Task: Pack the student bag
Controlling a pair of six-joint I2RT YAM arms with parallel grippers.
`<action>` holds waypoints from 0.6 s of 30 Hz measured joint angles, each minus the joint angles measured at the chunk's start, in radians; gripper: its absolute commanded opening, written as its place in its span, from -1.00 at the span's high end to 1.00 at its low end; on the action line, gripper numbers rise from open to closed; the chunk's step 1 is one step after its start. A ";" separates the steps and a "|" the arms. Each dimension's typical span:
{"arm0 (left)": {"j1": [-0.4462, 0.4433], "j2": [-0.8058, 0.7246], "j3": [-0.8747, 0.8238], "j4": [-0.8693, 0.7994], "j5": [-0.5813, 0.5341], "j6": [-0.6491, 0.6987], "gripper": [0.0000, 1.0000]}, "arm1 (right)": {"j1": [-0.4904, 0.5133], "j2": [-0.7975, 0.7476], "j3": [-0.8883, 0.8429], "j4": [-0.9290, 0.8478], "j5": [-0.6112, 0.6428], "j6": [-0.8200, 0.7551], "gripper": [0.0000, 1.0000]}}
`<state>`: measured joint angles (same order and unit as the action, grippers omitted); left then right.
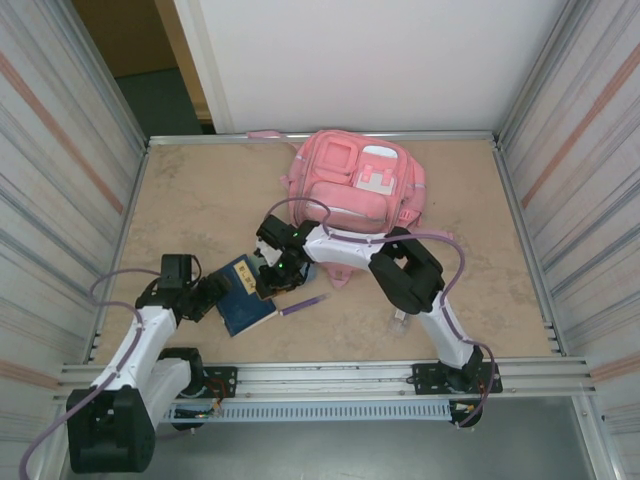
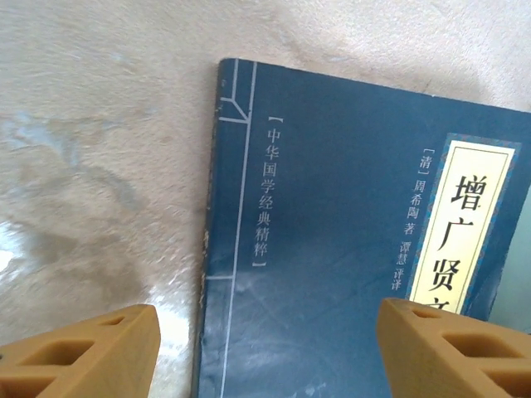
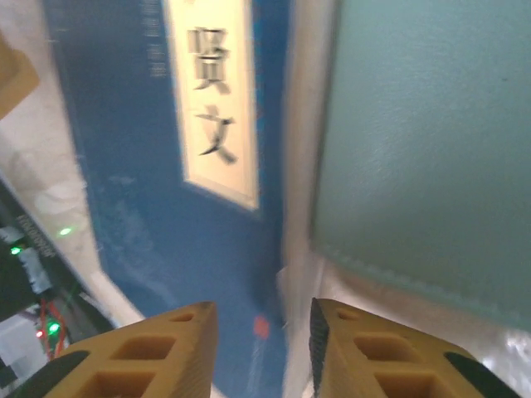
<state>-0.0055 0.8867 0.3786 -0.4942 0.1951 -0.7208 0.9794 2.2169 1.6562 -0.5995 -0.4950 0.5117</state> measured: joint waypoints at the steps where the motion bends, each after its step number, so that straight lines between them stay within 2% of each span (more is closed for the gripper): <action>1: 0.000 0.016 -0.008 0.018 0.010 0.002 -0.35 | 0.002 0.015 0.000 -0.004 0.001 0.000 0.40; 7: 0.004 0.078 -0.024 0.104 0.053 0.007 -0.32 | -0.003 0.024 0.009 -0.001 -0.008 -0.001 0.67; 13: 0.018 0.138 -0.013 0.146 0.116 0.038 -0.29 | -0.023 0.029 -0.006 0.018 -0.063 0.001 0.76; 18: 0.019 0.121 0.001 0.129 0.143 0.064 -0.27 | -0.043 0.034 -0.018 0.031 -0.114 0.004 0.81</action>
<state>0.0139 1.0073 0.3794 -0.3656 0.3378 -0.6563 0.9360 2.2513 1.6386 -0.5686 -0.6086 0.5156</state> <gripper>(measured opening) 0.644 0.097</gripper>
